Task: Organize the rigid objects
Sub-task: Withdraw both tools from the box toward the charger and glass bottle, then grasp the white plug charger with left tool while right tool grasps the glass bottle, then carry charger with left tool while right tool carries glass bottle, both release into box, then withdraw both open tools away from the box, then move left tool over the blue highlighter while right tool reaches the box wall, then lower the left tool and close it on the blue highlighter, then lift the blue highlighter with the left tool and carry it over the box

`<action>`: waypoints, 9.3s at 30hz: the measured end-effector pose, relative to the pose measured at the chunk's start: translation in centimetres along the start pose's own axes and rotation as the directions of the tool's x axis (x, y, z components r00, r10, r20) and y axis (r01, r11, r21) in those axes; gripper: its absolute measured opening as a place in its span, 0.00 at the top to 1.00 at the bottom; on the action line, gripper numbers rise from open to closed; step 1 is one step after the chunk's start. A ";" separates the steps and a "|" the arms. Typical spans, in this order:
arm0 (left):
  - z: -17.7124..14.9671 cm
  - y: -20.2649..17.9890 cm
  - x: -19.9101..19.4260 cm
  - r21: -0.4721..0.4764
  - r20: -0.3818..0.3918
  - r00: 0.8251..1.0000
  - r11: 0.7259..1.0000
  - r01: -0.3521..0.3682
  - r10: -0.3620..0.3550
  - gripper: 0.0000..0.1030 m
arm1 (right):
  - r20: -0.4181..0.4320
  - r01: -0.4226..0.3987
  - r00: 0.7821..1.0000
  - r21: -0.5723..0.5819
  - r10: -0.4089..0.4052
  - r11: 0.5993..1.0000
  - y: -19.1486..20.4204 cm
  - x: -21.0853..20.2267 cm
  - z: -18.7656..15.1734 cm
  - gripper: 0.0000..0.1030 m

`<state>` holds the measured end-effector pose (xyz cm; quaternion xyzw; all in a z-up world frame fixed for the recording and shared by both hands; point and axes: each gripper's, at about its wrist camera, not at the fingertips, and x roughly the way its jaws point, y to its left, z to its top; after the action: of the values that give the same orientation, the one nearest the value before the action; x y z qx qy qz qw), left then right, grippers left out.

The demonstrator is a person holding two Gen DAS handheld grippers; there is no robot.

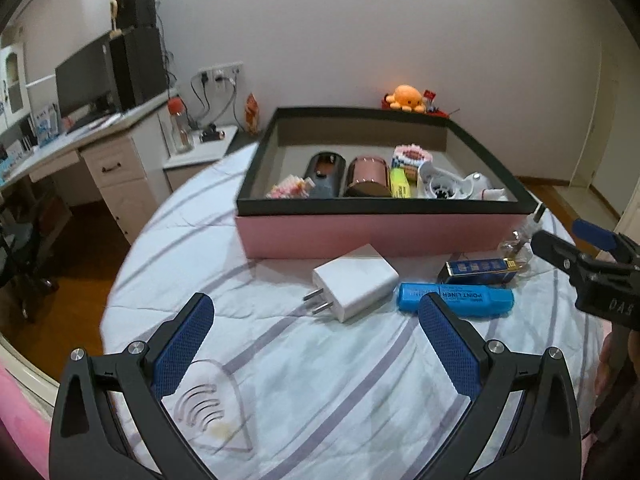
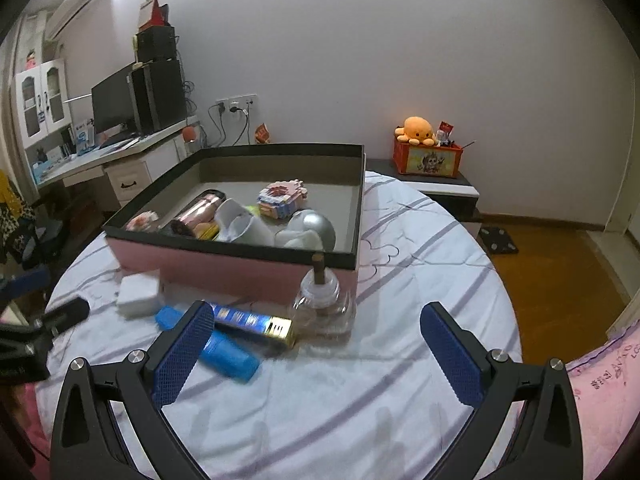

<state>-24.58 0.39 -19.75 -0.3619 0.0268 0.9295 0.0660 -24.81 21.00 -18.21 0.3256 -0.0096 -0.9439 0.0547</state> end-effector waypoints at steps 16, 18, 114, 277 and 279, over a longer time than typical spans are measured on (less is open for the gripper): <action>1.5 -0.7 7.3 -0.115 -0.176 0.984 0.993 0.002 -0.022 0.00 | -0.165 -0.061 0.984 0.056 0.070 0.997 -1.4 6.4 0.5 0.29; 1.6 -0.9 7.5 -0.118 -0.175 0.984 0.993 0.004 -0.025 0.00 | -0.175 -0.069 0.981 0.058 0.078 0.996 -1.3 6.7 0.5 0.29; 9.2 0.2 -3.0 -0.054 0.205 0.979 0.998 0.029 -0.018 0.00 | 0.120 -0.144 0.981 -0.099 0.155 0.985 2.7 -0.1 8.3 0.18; 1.1 -6.9 2.8 0.149 -0.197 0.970 0.973 0.177 -0.146 0.74 | -0.286 -0.148 0.945 0.051 0.157 0.988 -3.7 9.1 6.4 0.61; 1.6 -6.6 2.5 0.150 -0.181 0.974 0.975 0.165 -0.137 0.74 | -0.286 -0.143 0.947 0.044 0.149 0.989 -3.6 9.2 6.4 0.61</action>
<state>-26.55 7.30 -20.24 -0.4341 0.0813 0.8821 0.1637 -36.25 23.45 -19.01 0.4586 -0.0364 -0.8796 0.1216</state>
